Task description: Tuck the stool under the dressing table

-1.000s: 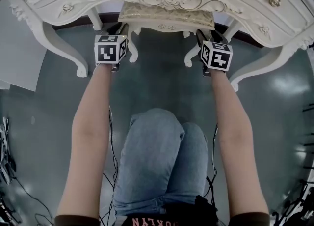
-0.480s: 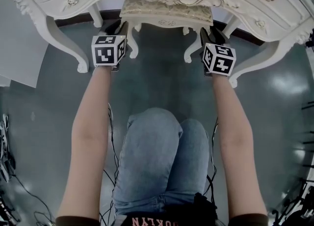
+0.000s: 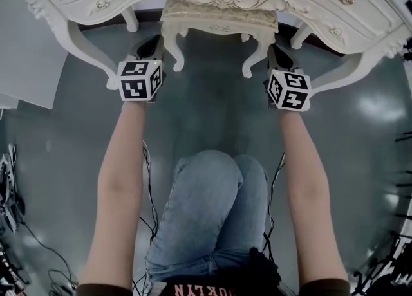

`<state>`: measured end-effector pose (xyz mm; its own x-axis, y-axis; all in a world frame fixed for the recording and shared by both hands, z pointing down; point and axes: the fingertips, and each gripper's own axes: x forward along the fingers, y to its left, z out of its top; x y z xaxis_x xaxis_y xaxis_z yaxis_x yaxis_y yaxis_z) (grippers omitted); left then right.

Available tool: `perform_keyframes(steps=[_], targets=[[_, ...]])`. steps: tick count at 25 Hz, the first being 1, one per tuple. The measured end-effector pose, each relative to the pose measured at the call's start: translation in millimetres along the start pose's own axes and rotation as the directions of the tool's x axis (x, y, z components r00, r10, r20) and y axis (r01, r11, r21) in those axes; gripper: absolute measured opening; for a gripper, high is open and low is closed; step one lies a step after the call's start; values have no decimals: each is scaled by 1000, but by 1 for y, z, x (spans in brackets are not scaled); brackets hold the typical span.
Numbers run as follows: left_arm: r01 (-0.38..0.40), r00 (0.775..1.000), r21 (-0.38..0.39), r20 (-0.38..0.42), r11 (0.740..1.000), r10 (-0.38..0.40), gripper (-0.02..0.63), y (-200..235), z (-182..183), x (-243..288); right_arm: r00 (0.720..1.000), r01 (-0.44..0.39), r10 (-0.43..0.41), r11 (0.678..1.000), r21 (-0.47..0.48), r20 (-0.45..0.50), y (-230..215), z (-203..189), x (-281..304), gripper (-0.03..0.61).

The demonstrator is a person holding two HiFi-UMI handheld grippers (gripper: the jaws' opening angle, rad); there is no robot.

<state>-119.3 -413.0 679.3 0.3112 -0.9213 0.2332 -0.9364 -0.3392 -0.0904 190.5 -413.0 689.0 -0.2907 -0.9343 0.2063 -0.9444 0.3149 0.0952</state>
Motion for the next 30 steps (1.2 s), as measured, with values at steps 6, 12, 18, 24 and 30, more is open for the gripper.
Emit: perform_keyframes(steps=[6,12,18,24,30], targets=[[17,1000,-86,-24,996,-19,5,-9,15,-18,998,-36,38,998,43,-58,16,13,-18,-2],[29,991,-137,-125,990,-46,5,-19,32,-40,986,-66,76,996,66,-149,32,36,-41,-2],[29,972,-139,-228,990,-61,5,-26,55,-68,965,-83,99,994,77,-241,35,59,-66,-2],[21,950,-153,-304,988,-67,5,-30,91,-93,942,-101,123,991,88,-311,40,96,-90,-2],[34,943,-177,-319,984,-90,5,-35,143,-115,920,-93,118,992,85,-373,33,137,-118,-2]])
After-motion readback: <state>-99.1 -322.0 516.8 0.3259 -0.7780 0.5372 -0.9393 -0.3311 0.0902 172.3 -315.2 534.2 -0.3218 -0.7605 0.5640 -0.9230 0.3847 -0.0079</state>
